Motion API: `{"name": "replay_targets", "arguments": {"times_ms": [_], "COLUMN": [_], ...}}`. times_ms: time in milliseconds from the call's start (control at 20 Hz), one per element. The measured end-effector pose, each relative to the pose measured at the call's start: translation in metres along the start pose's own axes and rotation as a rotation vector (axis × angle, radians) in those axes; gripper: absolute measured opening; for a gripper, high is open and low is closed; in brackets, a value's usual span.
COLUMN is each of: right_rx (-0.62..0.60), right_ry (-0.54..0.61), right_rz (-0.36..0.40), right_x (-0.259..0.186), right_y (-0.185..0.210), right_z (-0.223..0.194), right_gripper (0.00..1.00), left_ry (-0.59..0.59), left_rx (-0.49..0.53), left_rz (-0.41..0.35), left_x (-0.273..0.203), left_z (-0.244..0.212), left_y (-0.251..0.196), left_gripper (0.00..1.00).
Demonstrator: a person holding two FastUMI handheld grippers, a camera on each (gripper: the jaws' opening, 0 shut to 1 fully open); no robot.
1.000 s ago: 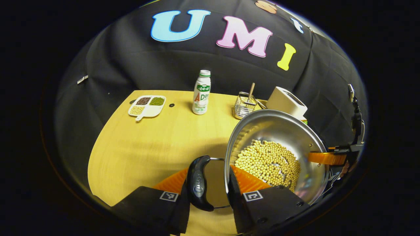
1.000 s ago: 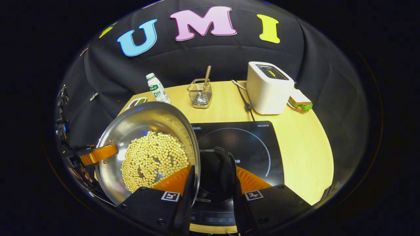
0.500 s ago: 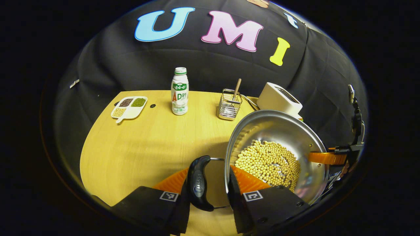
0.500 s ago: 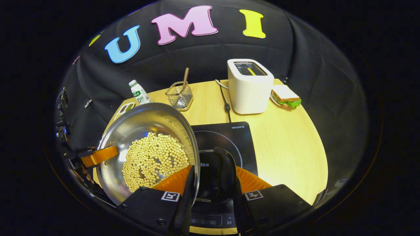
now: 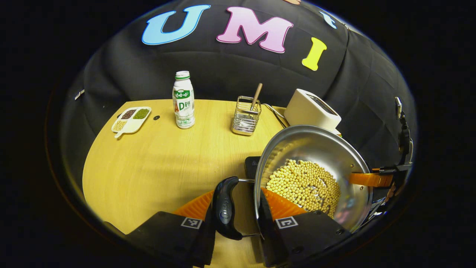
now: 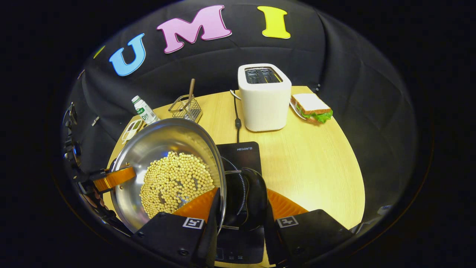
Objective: First push the handle of the pot to place it horizontally, then grasp the pot with both hands and set it on the induction cooktop.
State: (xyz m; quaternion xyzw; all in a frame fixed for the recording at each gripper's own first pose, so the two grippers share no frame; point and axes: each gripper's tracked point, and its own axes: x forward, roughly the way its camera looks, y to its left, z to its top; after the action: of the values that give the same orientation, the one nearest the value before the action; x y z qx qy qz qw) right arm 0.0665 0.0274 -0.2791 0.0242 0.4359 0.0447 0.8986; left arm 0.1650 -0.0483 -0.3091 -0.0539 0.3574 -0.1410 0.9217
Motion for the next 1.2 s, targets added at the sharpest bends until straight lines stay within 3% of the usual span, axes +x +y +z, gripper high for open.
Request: {"name": "replay_targets", "arguments": {"times_ms": [350, 400, 700, 750, 900, 950, 1050, 1200], "right_rx": [0.005, 0.005, 0.031, 0.023, 0.023, 0.027, 0.035, 0.044], "right_ry": [0.030, 0.039, 0.045, 0.038, 0.029, 0.027, 0.019, 0.025], "right_rz": [0.011, 0.014, 0.056, 0.063, 0.079, 0.086, 0.096, 0.098], "right_x": [0.016, 0.019, 0.031, 0.030, 0.030, 0.031, 0.031, 0.031], "right_y": [-0.022, -0.024, -0.030, -0.030, -0.030, -0.030, -0.030, -0.030], "right_z": [-0.004, -0.005, -0.007, -0.006, -0.005, -0.004, -0.003, -0.003], "right_gripper": [0.56, 0.51, 0.56, 0.51, 0.57, 0.53, 0.57, 0.59], "left_ry": [0.011, 0.013, -0.018, -0.014, 0.005, 0.012, 0.020, 0.046], "left_rx": [-0.024, -0.023, -0.024, -0.025, -0.015, -0.013, -0.011, -0.028], "left_rz": [0.003, 0.006, 0.019, 0.021, 0.046, 0.057, 0.072, 0.080], "left_x": [0.022, 0.024, 0.030, 0.029, 0.031, 0.031, 0.029, 0.030], "left_z": [-0.012, -0.013, -0.014, -0.015, -0.018, -0.020, -0.022, -0.028], "left_y": [-0.015, -0.015, -0.017, -0.016, -0.015, -0.015, -0.014, -0.015], "left_gripper": [0.57, 0.57, 0.58, 0.58, 0.61, 0.62, 0.66, 0.65]}}
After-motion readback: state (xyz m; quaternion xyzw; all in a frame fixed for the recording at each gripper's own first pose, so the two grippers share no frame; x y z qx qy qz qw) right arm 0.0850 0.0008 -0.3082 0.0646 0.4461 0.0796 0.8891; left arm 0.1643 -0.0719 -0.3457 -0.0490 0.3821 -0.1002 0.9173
